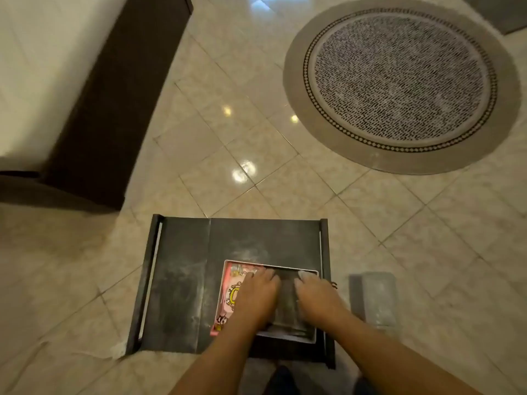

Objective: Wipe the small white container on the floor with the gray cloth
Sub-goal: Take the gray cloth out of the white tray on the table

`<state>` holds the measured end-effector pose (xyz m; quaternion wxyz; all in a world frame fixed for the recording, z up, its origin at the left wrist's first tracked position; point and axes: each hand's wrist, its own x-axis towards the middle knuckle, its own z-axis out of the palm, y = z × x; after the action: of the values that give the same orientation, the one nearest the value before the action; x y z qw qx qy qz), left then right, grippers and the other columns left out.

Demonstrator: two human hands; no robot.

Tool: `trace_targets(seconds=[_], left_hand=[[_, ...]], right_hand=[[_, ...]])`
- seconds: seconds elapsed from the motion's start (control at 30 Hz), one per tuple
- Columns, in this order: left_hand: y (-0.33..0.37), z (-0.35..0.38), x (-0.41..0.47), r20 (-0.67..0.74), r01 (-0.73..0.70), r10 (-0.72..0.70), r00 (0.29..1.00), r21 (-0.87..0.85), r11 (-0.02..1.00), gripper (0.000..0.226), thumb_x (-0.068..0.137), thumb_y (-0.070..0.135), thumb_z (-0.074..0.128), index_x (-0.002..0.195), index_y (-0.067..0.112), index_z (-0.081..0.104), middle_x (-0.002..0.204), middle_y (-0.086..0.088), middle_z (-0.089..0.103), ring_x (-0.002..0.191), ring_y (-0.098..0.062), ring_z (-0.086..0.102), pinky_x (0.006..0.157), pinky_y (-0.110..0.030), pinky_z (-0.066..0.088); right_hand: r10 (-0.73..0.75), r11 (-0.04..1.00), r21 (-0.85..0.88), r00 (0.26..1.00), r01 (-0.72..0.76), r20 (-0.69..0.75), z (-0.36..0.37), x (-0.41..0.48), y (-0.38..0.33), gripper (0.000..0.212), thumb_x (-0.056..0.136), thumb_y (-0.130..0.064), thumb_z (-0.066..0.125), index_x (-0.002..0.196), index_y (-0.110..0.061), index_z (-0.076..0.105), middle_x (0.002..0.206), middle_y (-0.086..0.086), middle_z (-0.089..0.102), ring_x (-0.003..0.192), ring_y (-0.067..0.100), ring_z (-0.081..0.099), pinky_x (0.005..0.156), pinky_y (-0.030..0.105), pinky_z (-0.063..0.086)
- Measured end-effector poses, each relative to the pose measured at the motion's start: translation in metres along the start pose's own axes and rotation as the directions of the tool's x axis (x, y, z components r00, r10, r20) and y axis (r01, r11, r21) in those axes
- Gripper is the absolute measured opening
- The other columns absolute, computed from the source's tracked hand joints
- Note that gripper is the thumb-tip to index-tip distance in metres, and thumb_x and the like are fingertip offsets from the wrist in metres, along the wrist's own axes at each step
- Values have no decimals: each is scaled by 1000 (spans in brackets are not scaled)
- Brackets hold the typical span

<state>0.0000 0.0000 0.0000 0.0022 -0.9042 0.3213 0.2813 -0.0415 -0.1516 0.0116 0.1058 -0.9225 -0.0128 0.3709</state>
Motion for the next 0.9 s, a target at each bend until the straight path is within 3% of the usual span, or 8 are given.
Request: trace_targets(seconds=[0.17,0.27,0.4,0.57,0.67,0.77,0.83,0.9], left_hand=[[4,34,23,-98,-54,57,994,27,998,33,78,15,70,110,10,63,115,-11,65,106,-29,57,88,-43,48],[8,48,28,-158,-62,62,985,10,998,36,76,16,72,110,11,62,110,-10,65,102,-28,57,88,-43,50],[14,60,33,-131,-6,8,991,18,1000,38,75,18,73,111,10,61,113,-12,61,106,-30,54,96,-47,46],[17,50,30,-39,46,-44,998,62,997,11,85,15,61,95,11,63,109,-12,55,102,-29,46,89,-42,40],[15,39,26,-56,41,-37,998,80,996,10,83,21,66,89,14,64,109,-9,53,101,-27,43,87,-42,38],[9,13,21,-18,25,-24,1000,21,999,21,83,28,66,100,17,62,115,-7,47,111,-27,39,96,-43,33],[3,-12,17,23,50,-48,999,-109,993,26,80,32,66,101,19,60,111,-5,52,107,-25,46,92,-40,38],[-2,-38,10,47,113,-103,994,-361,926,23,76,28,69,92,20,56,98,-5,62,93,-26,58,78,-41,49]], right_hand=[[75,996,-46,991,-80,-110,27,25,-7,36,94,-20,55,129,-13,53,130,12,58,119,30,53,104,43,40],[103,993,-33,968,-114,-229,36,29,-12,29,85,-20,70,114,-15,64,109,11,67,101,29,64,92,42,48],[108,992,-43,974,-119,-201,47,36,-13,36,94,-25,61,128,-17,55,131,9,60,123,27,54,112,42,33],[136,987,-73,986,-144,-99,43,36,-14,24,94,-25,59,117,-19,62,128,8,58,124,27,47,112,42,28],[139,990,25,987,-137,-78,32,30,-16,22,91,-24,62,112,-19,63,123,7,57,118,26,48,106,40,35],[181,936,304,983,-177,16,9,16,-10,28,87,-21,64,115,-17,59,119,7,64,110,26,60,93,38,49],[171,859,486,985,-160,23,-12,2,0,27,83,-21,64,108,-19,55,107,8,67,97,27,65,78,38,54],[160,740,665,987,-102,-26,-32,-12,15,23,79,-20,69,93,-22,51,90,4,66,77,20,64,65,35,55]])
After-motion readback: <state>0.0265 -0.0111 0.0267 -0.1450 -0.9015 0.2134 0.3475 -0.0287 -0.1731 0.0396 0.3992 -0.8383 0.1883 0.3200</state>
